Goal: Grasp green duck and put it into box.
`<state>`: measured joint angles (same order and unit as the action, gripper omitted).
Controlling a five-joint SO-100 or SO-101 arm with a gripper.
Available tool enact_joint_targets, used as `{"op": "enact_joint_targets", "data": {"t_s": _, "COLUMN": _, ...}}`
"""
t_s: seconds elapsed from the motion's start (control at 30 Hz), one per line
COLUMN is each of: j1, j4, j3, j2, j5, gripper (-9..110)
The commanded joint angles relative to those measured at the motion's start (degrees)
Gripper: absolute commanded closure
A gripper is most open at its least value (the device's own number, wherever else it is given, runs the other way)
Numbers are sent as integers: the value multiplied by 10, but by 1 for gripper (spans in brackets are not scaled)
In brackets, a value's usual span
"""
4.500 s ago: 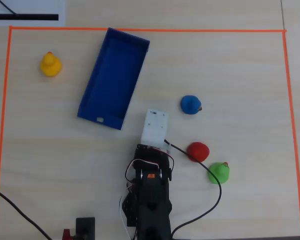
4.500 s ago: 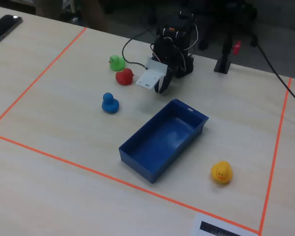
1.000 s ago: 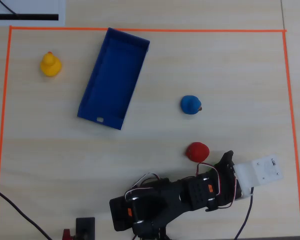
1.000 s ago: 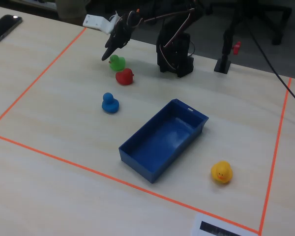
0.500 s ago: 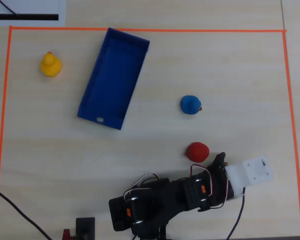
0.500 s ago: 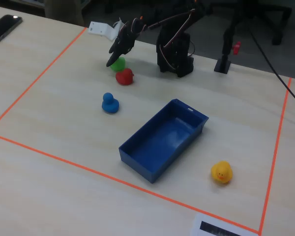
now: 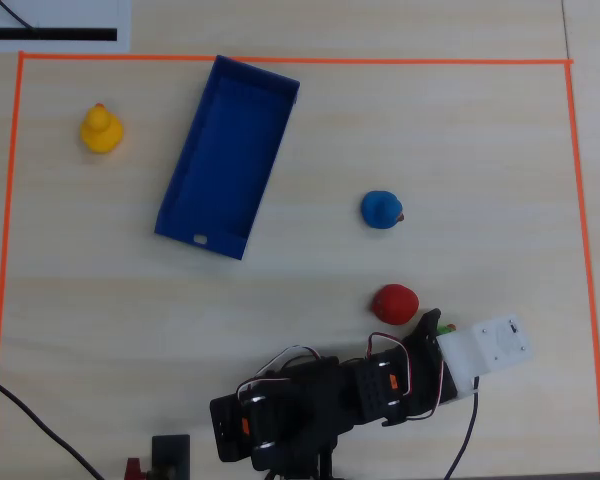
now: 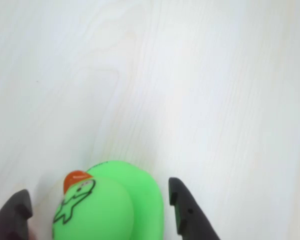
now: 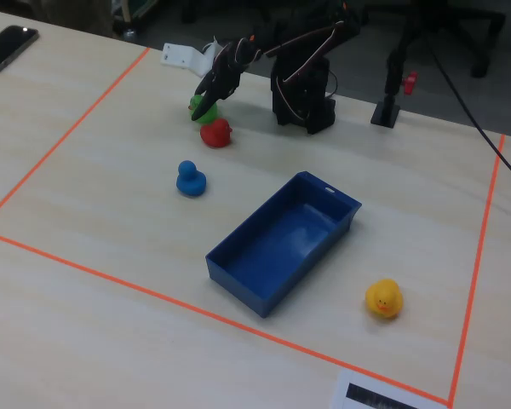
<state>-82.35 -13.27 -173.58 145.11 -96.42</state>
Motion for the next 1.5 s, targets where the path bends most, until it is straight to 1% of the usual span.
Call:
{"op": "enact_joint_targets", "data": {"t_s": 0.0, "j1": -5, "j4": 27, "j3": -10, "j2": 10, "j5": -4, "gripper": 63}}
{"op": "enact_joint_targets", "data": {"t_s": 0.13, "j1": -4, "j4": 49, "j3": -37, "j2": 11, "j5": -9, "gripper": 64}}
{"op": "enact_joint_targets", "data": {"t_s": 0.17, "j1": -3, "j4": 42, "j3": -40, "j2": 12, "j5": -11, "gripper": 68}}
{"op": "enact_joint_targets", "data": {"t_s": 0.27, "j1": 0, "j4": 28, "j3": -40, "j2": 13, "j5": -4, "gripper": 101}}
{"op": "enact_joint_targets", "data": {"t_s": 0.33, "j1": -3, "j4": 13, "j3": -40, "j2": 14, "j5": -18, "gripper": 101}}
{"op": "enact_joint_targets", "data": {"t_s": 0.5, "j1": -4, "j4": 10, "j3": -40, "j2": 15, "j5": -18, "gripper": 101}}
{"op": "enact_joint_targets", "data": {"t_s": 0.67, "j1": 6, "j4": 3, "j3": -29, "j2": 16, "j5": 6, "gripper": 101}}
{"op": "enact_joint_targets", "data": {"t_s": 0.7, "j1": 16, "j4": -21, "j3": -9, "j2": 18, "j5": 22, "gripper": 101}}
{"op": "enact_joint_targets", "data": {"t_s": 0.77, "j1": 47, "j4": -114, "j3": 71, "j2": 23, "j5": 72, "gripper": 101}}
{"op": "enact_joint_targets", "data": {"t_s": 0.83, "j1": 99, "j4": -236, "j3": 179, "j2": 24, "j5": 134, "gripper": 101}}
{"op": "enact_joint_targets", "data": {"t_s": 0.93, "j1": 216, "j4": -409, "j3": 344, "j2": 18, "j5": 235, "gripper": 101}}
{"op": "enact_joint_targets", "data": {"t_s": 1.1, "j1": 488, "j4": -642, "j3": 557, "j2": 14, "j5": 399, "gripper": 101}}
{"op": "enact_joint_targets", "data": {"t_s": 1.17, "j1": 604, "j4": -708, "j3": 640, "j2": -9, "j5": 469, "gripper": 101}}
{"op": "enact_joint_targets", "data": {"t_s": 1.27, "j1": 738, "j4": -751, "j3": 741, "j2": -76, "j5": 559, "gripper": 101}}
{"op": "enact_joint_targets", "data": {"t_s": 1.37, "j1": 820, "j4": -723, "j3": 763, "j2": -136, "j5": 605, "gripper": 101}}
{"op": "enact_joint_targets", "data": {"t_s": 1.47, "j1": 872, "j4": -668, "j3": 764, "j2": -202, "j5": 639, "gripper": 101}}
